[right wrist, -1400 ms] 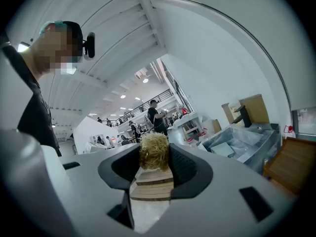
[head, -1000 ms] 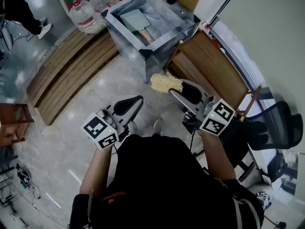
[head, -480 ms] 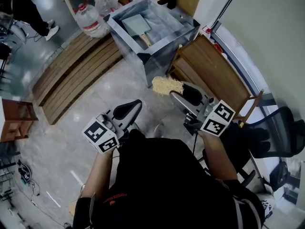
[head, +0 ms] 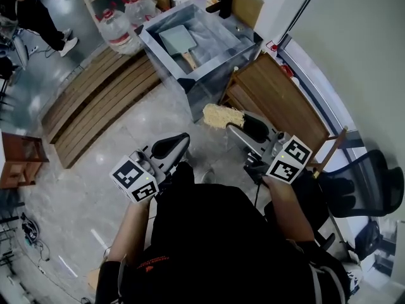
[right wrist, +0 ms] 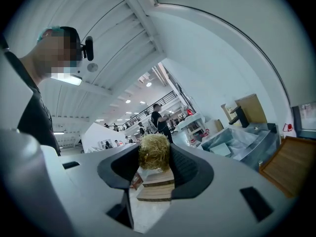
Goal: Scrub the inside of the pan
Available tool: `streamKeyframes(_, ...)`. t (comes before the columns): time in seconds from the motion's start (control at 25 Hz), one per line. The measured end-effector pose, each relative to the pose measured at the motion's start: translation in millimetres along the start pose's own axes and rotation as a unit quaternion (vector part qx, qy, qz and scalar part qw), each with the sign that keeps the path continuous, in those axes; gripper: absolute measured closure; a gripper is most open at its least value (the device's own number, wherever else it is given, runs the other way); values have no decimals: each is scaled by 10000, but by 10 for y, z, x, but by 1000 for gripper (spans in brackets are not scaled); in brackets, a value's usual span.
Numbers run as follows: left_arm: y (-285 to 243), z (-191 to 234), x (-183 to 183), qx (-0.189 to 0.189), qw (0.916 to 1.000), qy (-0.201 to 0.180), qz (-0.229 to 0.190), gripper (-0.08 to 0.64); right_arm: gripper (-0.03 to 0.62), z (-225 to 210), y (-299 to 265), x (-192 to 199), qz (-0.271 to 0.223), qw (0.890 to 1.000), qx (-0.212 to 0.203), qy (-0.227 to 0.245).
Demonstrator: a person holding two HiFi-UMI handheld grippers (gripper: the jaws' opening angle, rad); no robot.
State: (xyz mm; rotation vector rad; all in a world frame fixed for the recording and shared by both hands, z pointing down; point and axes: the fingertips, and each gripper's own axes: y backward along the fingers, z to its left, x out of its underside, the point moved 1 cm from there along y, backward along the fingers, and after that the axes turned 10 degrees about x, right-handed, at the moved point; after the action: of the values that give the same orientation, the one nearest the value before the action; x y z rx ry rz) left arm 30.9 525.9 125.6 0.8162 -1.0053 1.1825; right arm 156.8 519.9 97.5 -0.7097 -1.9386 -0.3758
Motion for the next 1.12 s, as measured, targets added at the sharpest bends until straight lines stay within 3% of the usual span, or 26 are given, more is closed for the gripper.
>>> streamKeyframes(0.24, -117, 230, -52, -15, 10000, -33, -11, 541, 410, -244, -128, -42, 44, 9999, 104, -64)
streamKeyframes(0.56, -122, 833, -38, -181, 9996, 219, -74, 541, 410, -521, -610, -62, 246, 9996, 110, -46)
streamKeyframes(1.12, -147, 2724, -478, 180, 9983, 555, -23, 541, 410, -1368, -2281, -232, 609, 9962, 574, -233)
